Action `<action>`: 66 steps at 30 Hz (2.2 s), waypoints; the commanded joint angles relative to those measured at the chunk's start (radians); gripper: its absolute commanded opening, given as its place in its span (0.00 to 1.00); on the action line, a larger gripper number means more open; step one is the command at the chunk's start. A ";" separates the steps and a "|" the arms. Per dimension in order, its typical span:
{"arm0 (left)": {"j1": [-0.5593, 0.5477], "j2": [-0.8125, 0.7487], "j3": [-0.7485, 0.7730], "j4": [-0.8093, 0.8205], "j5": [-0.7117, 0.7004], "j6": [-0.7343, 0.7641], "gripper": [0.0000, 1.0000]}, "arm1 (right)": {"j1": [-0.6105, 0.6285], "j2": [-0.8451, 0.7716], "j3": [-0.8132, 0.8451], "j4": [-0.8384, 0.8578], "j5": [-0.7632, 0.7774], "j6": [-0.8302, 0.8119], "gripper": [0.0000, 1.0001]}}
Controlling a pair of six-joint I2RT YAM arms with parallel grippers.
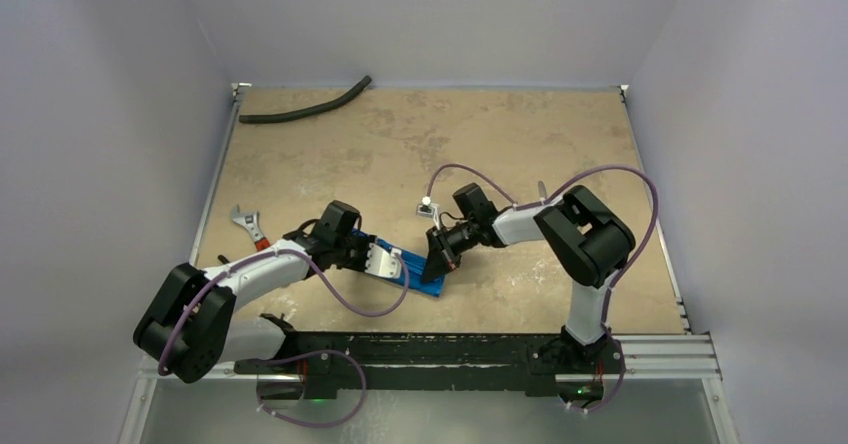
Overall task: Fold the napkin into a case and place the utensils inside
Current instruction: Pick up the smaller rectangle-folded napkin from the center of the board.
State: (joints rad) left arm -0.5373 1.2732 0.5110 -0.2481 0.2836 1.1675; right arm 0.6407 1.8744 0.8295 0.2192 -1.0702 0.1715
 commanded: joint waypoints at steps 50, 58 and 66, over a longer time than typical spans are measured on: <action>0.290 0.145 0.358 -0.318 0.173 -0.217 0.43 | -0.016 0.056 0.287 -0.449 0.453 -0.272 0.00; 0.215 0.146 0.292 -0.264 0.094 -0.232 0.24 | -0.018 0.048 0.275 -0.436 0.444 -0.268 0.00; 0.184 0.146 0.271 -0.207 -0.074 -0.248 0.00 | -0.021 0.042 0.260 -0.421 0.432 -0.258 0.00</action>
State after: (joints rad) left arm -0.3355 1.4345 0.8013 -0.5228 0.3153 0.9463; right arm 0.6319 1.9121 1.1122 -0.1856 -0.6937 -0.0570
